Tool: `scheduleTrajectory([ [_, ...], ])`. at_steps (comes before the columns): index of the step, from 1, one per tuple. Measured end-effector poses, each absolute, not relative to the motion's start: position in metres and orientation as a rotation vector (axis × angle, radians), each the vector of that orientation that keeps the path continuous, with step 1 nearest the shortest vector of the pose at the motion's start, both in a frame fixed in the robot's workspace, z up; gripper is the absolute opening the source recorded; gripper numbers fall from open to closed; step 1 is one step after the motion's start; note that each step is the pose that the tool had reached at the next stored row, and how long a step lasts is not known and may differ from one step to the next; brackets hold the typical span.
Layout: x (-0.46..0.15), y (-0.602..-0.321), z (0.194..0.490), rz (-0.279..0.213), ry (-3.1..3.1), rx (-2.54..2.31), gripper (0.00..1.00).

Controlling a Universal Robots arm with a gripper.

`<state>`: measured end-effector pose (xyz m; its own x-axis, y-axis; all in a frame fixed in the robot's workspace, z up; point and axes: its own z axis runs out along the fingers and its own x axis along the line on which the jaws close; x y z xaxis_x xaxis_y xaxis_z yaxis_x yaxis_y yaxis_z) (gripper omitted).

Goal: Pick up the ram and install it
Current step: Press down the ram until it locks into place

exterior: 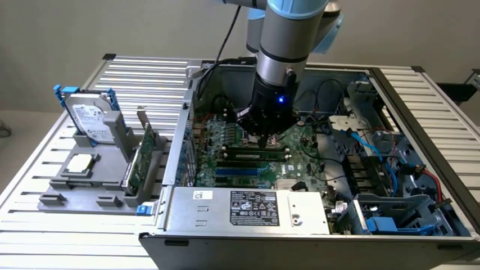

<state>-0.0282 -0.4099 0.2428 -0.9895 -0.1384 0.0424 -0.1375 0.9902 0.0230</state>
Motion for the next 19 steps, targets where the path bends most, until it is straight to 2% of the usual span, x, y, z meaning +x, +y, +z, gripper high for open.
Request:
scheduleTrajectory([
  [19,-0.03,-0.426,0.261,-0.032,-3.096,0.123,0.11],
])
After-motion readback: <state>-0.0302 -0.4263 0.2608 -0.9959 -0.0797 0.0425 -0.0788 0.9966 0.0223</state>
